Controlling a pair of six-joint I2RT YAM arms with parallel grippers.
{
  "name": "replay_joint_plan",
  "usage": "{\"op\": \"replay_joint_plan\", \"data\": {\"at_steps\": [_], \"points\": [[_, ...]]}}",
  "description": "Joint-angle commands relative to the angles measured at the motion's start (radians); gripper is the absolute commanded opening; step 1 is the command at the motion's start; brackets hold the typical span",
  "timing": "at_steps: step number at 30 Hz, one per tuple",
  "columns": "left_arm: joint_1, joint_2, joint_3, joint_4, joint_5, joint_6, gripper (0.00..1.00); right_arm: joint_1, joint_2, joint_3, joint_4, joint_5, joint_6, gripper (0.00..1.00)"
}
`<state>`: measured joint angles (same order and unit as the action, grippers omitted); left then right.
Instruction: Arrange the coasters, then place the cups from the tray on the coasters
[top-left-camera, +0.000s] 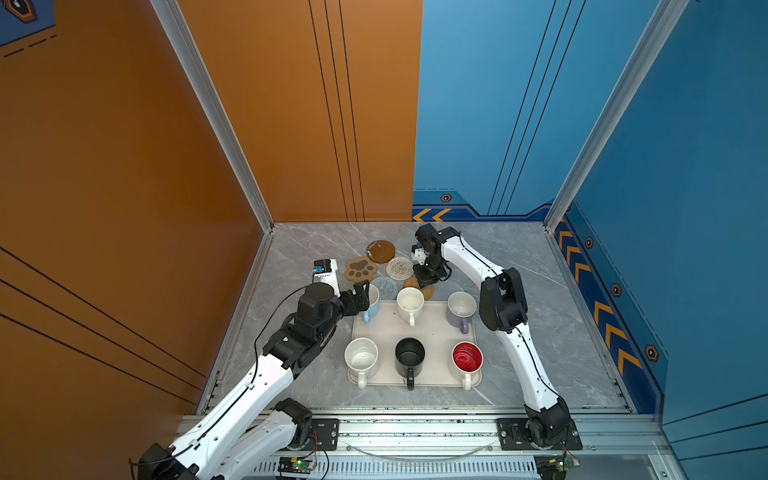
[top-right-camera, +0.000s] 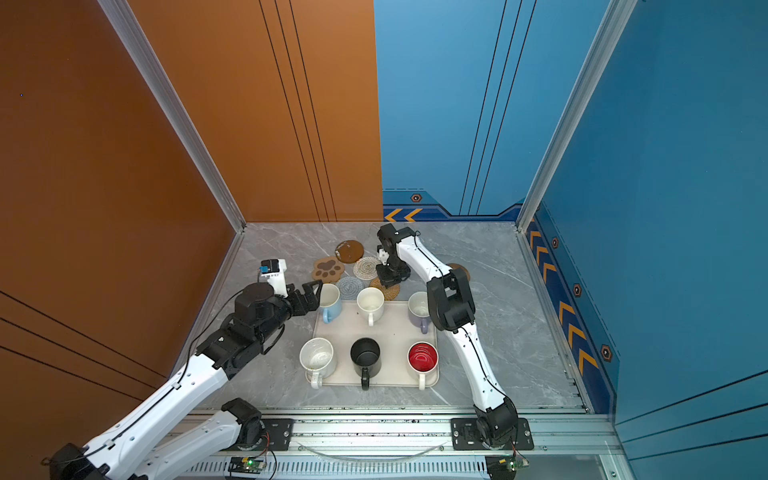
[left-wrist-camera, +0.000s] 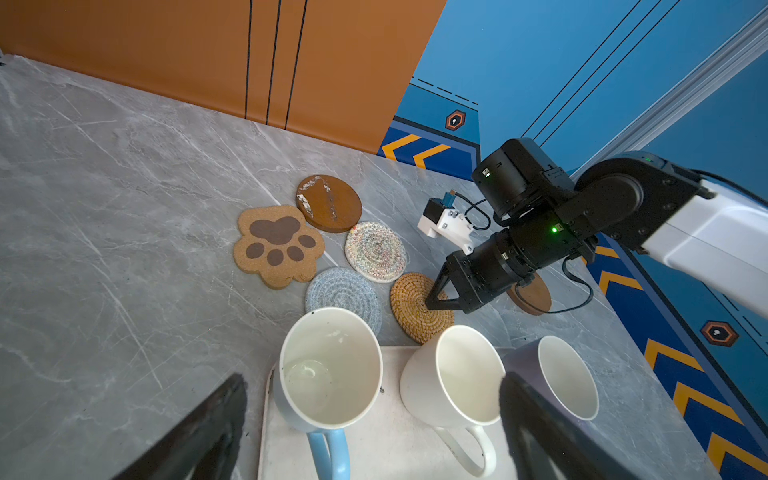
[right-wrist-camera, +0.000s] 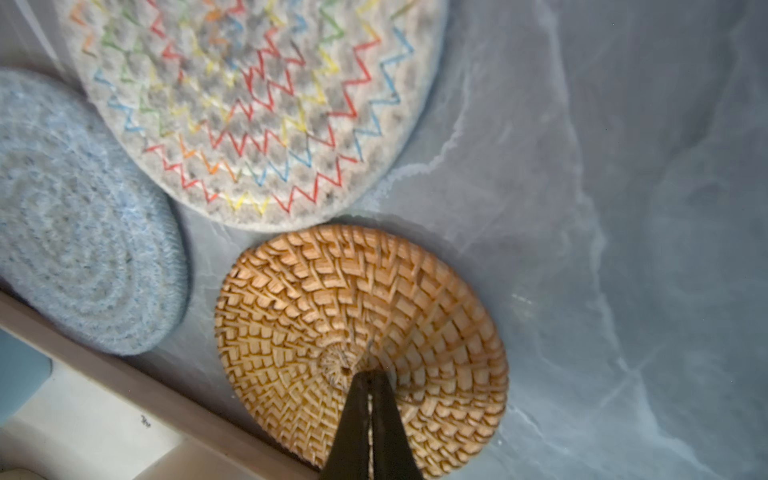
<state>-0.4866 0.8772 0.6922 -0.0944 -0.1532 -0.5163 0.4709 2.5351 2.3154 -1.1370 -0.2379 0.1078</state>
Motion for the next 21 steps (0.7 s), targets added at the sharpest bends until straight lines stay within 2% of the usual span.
{"op": "replay_joint_plan", "data": {"at_steps": [1,21], "points": [[-0.012,-0.001,0.031,0.019,0.0,0.006,0.95,-0.028,0.042,0.012,-0.053,0.042,0.007,0.01],[-0.012,0.08,0.072,0.037,0.021,0.018,0.95,-0.156,0.069,0.025,-0.061,0.093,0.022,0.0]]}}
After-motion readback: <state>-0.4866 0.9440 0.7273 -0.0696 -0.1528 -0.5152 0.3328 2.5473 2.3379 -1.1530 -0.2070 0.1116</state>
